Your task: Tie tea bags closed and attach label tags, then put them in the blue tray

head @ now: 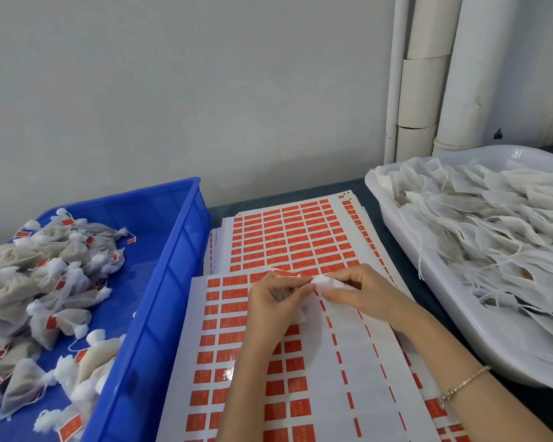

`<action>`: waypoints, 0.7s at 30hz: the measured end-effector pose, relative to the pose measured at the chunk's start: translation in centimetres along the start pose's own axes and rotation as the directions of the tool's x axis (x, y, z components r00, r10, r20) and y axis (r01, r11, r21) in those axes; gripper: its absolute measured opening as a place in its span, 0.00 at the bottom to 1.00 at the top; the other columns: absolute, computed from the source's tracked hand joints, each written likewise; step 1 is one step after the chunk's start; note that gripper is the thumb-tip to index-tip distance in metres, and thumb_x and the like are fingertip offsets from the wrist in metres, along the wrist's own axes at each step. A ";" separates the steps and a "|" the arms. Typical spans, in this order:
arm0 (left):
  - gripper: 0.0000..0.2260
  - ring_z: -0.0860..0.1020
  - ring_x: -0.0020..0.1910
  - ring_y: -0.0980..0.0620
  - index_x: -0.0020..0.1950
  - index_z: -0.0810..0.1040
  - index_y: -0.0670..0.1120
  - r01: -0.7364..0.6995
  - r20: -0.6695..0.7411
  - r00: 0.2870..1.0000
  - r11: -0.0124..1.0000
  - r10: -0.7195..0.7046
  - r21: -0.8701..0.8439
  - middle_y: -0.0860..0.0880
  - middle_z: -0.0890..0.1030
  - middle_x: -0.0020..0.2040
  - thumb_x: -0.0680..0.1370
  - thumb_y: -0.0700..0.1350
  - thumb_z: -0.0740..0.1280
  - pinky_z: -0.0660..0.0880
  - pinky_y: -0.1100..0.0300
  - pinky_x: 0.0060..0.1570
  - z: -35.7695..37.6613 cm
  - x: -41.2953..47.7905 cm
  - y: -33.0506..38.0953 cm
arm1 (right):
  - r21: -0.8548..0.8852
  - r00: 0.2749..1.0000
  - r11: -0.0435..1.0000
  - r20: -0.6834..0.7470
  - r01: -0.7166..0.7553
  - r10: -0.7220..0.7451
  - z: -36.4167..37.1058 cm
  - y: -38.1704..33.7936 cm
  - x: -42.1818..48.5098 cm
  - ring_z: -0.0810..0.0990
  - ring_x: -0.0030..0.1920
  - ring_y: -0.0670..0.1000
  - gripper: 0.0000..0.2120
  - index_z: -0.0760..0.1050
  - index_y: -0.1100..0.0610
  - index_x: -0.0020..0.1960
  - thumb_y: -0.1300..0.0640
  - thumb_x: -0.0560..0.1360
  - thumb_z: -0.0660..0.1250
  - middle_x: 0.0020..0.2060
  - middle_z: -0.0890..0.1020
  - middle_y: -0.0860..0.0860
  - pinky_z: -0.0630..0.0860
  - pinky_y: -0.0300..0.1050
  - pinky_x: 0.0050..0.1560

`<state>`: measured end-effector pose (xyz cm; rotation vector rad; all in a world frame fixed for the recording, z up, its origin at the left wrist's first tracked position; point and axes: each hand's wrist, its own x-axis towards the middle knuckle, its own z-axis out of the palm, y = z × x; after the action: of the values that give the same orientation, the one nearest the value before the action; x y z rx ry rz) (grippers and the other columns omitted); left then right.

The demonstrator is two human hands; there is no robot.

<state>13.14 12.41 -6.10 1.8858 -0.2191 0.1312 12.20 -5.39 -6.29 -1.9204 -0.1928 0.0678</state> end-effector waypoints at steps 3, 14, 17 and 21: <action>0.06 0.80 0.46 0.61 0.45 0.84 0.56 0.033 0.010 0.999 0.998 -0.032 -0.053 0.58 0.84 0.44 0.73 0.44 0.73 0.74 0.73 0.43 -0.1 -0.1 0.2 | -0.013 1.000 1.000 0.001 -0.010 0.010 0.0 0.0 0.1 0.80 0.52 0.39 0.08 0.79 0.47 0.54 0.51 0.76 0.69 0.50 0.82 0.37 0.76 0.36 0.52; 0.03 0.79 0.46 0.60 0.46 0.83 0.55 0.064 -0.134 0.989 0.998 -0.065 -0.012 0.59 0.82 0.46 0.73 0.49 0.73 0.74 0.75 0.39 0.0 0.3 -0.2 | -0.028 1.000 0.999 -0.004 -0.028 0.028 0.0 -0.2 -0.1 0.81 0.49 0.39 0.07 0.79 0.46 0.53 0.52 0.76 0.68 0.48 0.82 0.36 0.76 0.35 0.49; 0.02 0.80 0.47 0.58 0.45 0.82 0.56 0.073 -0.228 0.971 0.997 -0.078 -0.033 0.60 0.82 0.46 0.74 0.50 0.72 0.73 0.74 0.39 -0.1 0.5 -0.2 | -0.014 1.000 1.000 -0.013 -0.028 0.028 -0.1 -0.5 -0.1 0.81 0.48 0.39 0.06 0.77 0.43 0.52 0.52 0.76 0.68 0.48 0.81 0.34 0.74 0.31 0.44; 0.03 0.80 0.46 0.57 0.46 0.81 0.57 0.088 -0.374 0.921 0.994 -0.109 -0.072 0.60 0.81 0.46 0.74 0.52 0.71 0.74 0.72 0.40 -0.6 0.7 -0.4 | 0.047 0.997 0.999 -0.068 -0.028 0.031 -0.5 -0.8 -0.2 0.81 0.49 0.40 0.10 0.77 0.40 0.51 0.53 0.74 0.71 0.49 0.80 0.34 0.75 0.32 0.44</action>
<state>13.93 13.04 -6.15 1.7737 0.1350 0.4115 11.95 -5.60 -5.36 -1.8767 -0.1163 0.0257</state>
